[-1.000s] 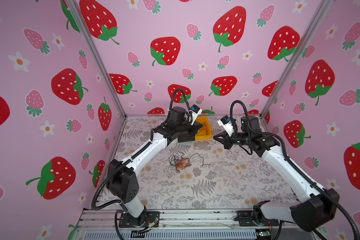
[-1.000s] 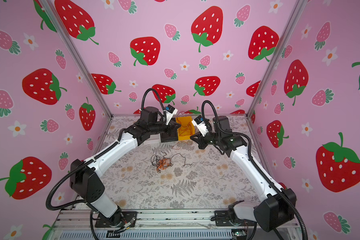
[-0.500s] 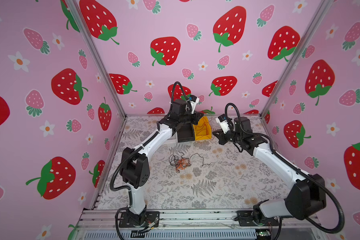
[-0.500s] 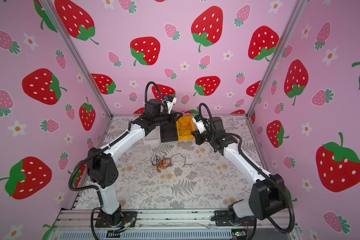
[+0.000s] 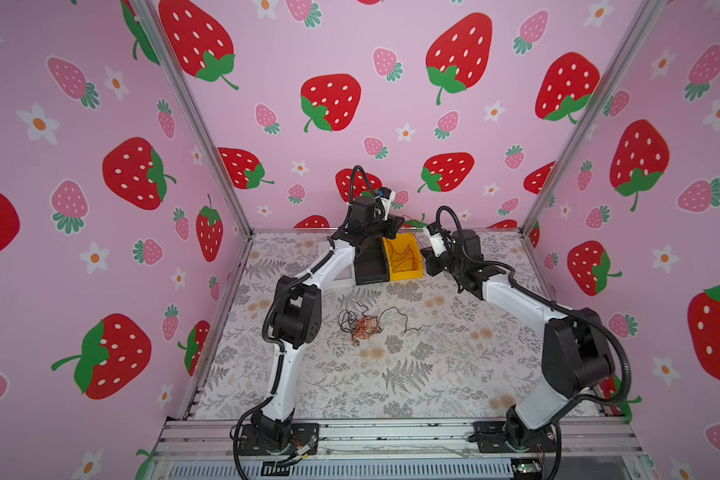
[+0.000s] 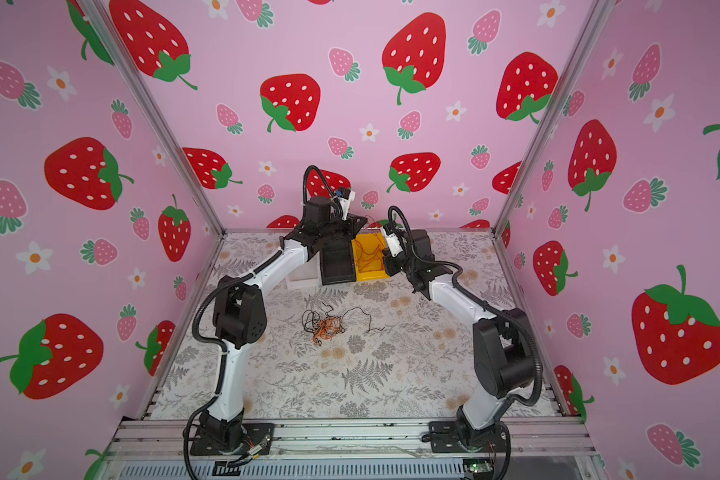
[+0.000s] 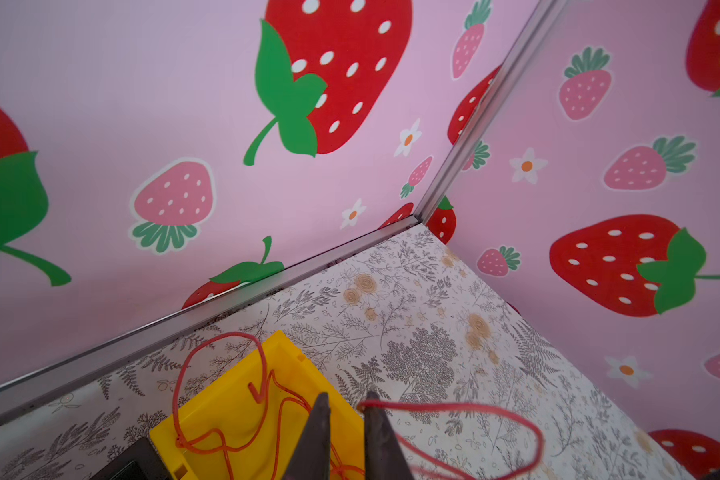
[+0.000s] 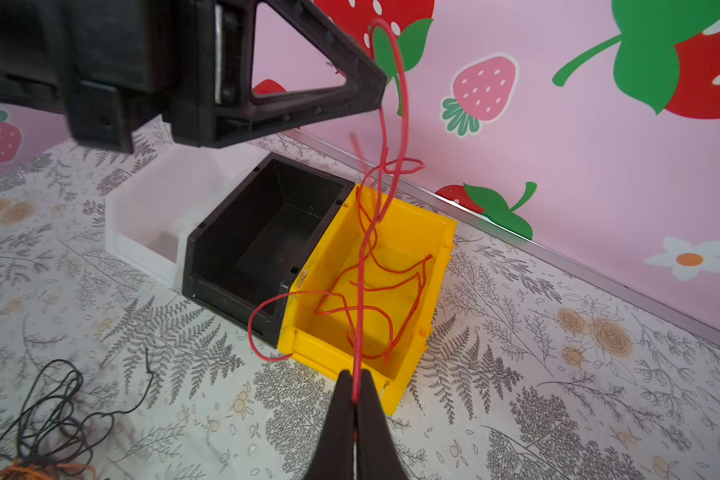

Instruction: Untangle the cables

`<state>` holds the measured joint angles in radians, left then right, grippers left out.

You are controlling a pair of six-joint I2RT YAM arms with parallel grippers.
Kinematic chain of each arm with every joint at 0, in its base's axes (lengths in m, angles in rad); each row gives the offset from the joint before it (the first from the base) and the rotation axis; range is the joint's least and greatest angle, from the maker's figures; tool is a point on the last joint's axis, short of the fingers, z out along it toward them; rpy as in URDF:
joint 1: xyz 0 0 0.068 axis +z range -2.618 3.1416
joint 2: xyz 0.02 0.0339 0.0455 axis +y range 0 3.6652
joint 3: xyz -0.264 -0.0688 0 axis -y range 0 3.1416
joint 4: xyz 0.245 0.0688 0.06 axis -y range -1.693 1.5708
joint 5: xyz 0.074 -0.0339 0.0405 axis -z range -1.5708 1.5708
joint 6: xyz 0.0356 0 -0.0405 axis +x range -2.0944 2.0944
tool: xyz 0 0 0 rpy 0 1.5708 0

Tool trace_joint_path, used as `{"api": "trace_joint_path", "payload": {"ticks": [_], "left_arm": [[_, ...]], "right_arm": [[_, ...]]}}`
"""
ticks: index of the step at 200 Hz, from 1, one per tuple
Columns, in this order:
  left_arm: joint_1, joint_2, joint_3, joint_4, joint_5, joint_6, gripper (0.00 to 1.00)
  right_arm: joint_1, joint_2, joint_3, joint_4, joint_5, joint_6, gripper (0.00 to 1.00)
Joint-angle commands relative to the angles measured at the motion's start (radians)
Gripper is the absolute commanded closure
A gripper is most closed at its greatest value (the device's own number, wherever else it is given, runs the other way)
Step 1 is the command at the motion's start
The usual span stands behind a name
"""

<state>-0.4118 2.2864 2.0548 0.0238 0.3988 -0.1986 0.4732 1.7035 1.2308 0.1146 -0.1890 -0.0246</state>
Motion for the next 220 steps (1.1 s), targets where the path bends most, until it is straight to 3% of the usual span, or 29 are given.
{"api": "trace_joint_path", "payload": {"ticks": [1,46,108,153,220], "left_arm": [[0.013,0.023,0.071,0.04,-0.034,-0.016,0.77],[0.025,0.055,0.101,0.027,-0.033,-0.027,0.54],[0.04,0.042,0.102,0.014,-0.046,-0.04,0.39],[0.048,-0.028,0.05,0.024,-0.035,-0.031,0.38],[0.064,-0.23,-0.19,0.07,-0.035,0.015,0.36]], "right_arm": [[-0.012,0.046,0.061,0.036,0.02,-0.033,1.0],[-0.049,0.125,0.115,0.062,-0.037,0.012,1.0],[-0.057,0.189,0.178,0.044,-0.052,0.012,1.0],[-0.059,0.226,0.199,0.042,-0.077,0.025,1.0],[-0.037,0.319,0.317,-0.04,-0.011,0.028,1.0]]}}
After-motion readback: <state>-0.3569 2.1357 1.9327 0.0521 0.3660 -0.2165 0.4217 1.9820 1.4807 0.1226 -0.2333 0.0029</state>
